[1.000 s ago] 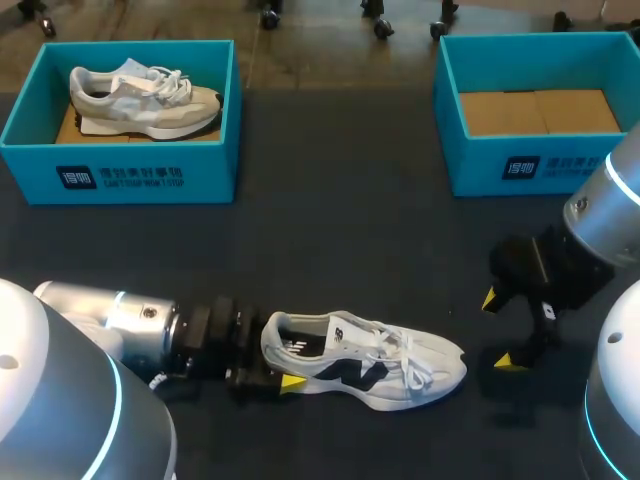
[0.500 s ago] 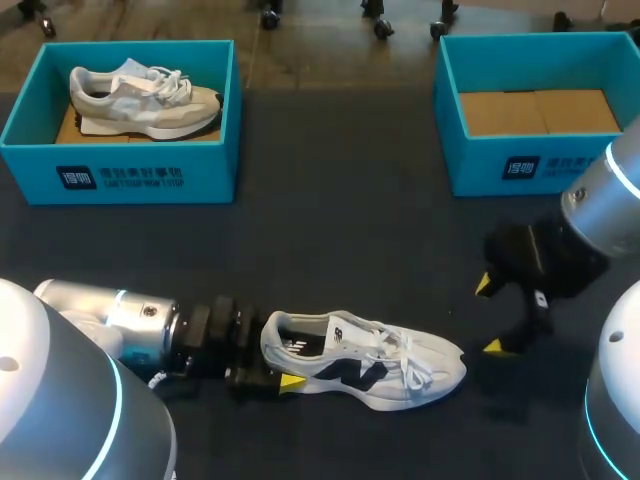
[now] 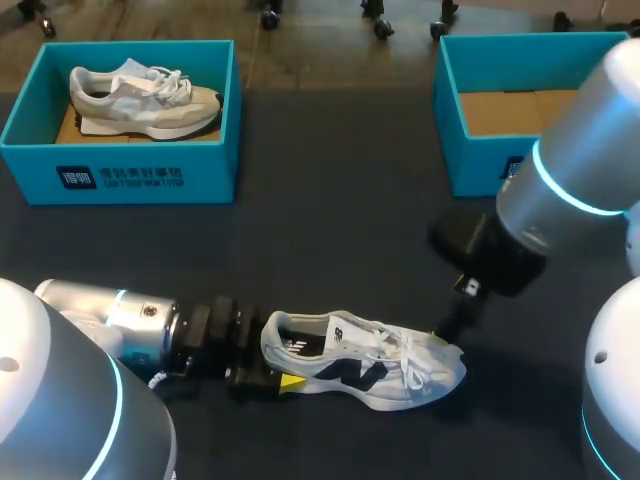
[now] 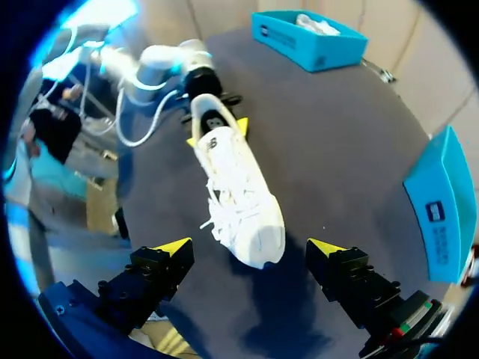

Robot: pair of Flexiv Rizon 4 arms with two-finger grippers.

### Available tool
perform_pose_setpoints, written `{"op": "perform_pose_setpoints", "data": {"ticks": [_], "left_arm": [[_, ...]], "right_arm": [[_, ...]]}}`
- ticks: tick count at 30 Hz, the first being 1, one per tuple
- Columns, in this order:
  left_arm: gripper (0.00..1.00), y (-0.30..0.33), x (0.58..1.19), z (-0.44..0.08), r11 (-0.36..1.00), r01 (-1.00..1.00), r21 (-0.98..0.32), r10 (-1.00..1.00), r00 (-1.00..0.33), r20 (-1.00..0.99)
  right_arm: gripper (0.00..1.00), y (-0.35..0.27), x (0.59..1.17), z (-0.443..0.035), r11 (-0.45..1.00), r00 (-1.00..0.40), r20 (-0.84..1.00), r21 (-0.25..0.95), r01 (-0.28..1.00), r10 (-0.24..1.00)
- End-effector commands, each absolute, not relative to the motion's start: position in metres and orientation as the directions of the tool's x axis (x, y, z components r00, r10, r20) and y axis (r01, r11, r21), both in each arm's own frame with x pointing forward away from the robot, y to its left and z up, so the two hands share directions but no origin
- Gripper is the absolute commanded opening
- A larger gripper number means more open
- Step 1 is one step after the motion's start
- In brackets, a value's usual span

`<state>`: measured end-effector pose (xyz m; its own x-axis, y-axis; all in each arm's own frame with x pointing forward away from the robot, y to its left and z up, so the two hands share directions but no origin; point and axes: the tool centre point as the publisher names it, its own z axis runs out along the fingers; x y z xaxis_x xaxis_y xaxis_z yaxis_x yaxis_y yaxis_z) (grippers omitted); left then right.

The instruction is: Take the shoe out of the shoebox, open the shoe tongue, remove and reinsert the insole, then place the shoe into the shoebox

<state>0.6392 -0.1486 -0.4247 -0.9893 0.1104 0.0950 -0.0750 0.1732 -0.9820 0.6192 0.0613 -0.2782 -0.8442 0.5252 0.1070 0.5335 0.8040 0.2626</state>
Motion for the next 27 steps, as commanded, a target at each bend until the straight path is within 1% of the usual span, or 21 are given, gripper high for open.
{"op": "perform_pose_setpoints", "data": {"ticks": [1, 4, 5, 7, 10, 12, 15, 17, 27], "left_arm": [[0.0, -0.149, 0.641, -0.432, 0.174, -0.075, -0.982, 0.109, -0.99, 0.095], [0.0, -0.149, 0.641, -0.432, 0.174, -0.075, -0.982, 0.109, -0.99, 0.095], [0.0, -0.149, 0.641, -0.432, 0.174, -0.075, -0.982, 0.109, -0.99, 0.095], [0.0, -0.149, 0.641, -0.432, 0.174, -0.075, -0.982, 0.109, -0.99, 0.095], [0.0, -0.149, 0.641, -0.432, 0.174, -0.075, -0.982, 0.109, -0.99, 0.095], [0.0, -0.149, 0.641, -0.432, 0.174, -0.075, -0.982, 0.109, -0.99, 0.095], [0.0, -0.149, 0.641, -0.432, 0.174, -0.075, -0.982, 0.109, -0.99, 0.095], [0.0, -0.149, 0.641, -0.432, 0.174, -0.075, -0.982, 0.109, -0.99, 0.095], [0.0, -0.149, 0.641, -0.432, 0.174, -0.075, -0.982, 0.109, -0.99, 0.095]], "right_arm": [[1.0, 0.069, 0.619, -0.279, 0.744, -0.766, 0.076, 0.197, 0.639, 0.638], [1.0, 0.069, 0.619, -0.279, 0.744, -0.766, 0.076, 0.197, 0.639, 0.638], [1.0, 0.078, 0.62, -0.279, 0.713, -0.728, 0.061, 0.161, 0.682, 0.683], [1.0, 0.092, 0.624, -0.28, 0.62, -0.631, 0.052, 0.139, 0.772, 0.774], [1.0, 0.118, 0.625, -0.283, 0.54, -0.544, 0.029, 0.097, 0.836, 0.838], [1.0, 0.136, 0.625, -0.286, 0.48, -0.481, -0.006, 0.042, 0.876, 0.877], [1.0, 0.155, 0.626, -0.287, 0.415, -0.415, 0.003, 0.031, 0.909, 0.91], [1.0, 0.159, 0.621, -0.281, 0.42, -0.422, 0.017, 0.073, 0.905, 0.906], [1.0, 0.159, 0.621, -0.281, 0.42, -0.422, 0.017, 0.073, 0.905, 0.906]]}}
